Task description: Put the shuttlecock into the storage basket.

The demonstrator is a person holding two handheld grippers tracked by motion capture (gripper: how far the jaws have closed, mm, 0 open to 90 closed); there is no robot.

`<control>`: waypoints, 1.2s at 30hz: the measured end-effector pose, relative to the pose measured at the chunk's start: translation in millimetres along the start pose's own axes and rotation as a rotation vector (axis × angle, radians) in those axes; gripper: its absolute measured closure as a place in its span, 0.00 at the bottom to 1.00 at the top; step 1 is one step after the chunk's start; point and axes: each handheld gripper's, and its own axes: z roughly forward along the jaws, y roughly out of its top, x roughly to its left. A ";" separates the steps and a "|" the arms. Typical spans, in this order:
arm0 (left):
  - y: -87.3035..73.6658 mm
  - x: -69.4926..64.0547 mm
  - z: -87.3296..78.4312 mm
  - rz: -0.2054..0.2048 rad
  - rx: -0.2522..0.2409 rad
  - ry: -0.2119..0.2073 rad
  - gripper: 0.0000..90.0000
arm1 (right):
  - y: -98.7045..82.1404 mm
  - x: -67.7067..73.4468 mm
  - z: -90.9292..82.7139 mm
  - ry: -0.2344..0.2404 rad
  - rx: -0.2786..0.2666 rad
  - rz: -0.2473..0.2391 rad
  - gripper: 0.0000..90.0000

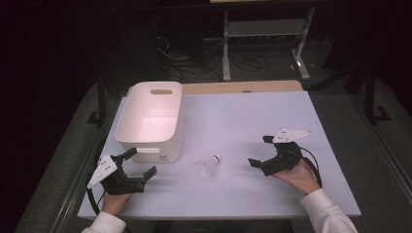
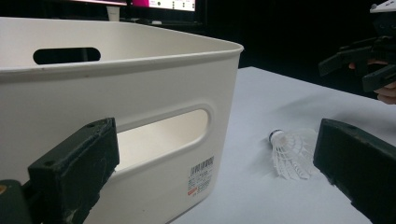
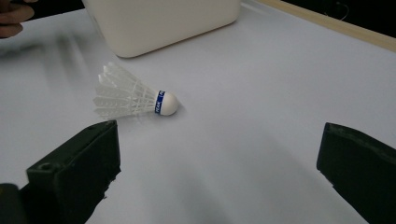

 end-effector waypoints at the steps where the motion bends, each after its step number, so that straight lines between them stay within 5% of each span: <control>1: 0.0 0.0 0.0 0.000 0.000 0.000 0.00 | 0.0 0.0 0.0 0.000 0.000 0.000 0.00; 32: -0.2 -0.5 0.5 -0.013 -0.008 -0.007 0.00 | 11.9 14.7 27.3 0.100 0.101 -0.038 0.00; 36: -0.2 -0.5 0.5 -0.014 -0.010 -0.006 0.00 | 11.9 16.0 30.5 0.139 0.116 -0.049 0.06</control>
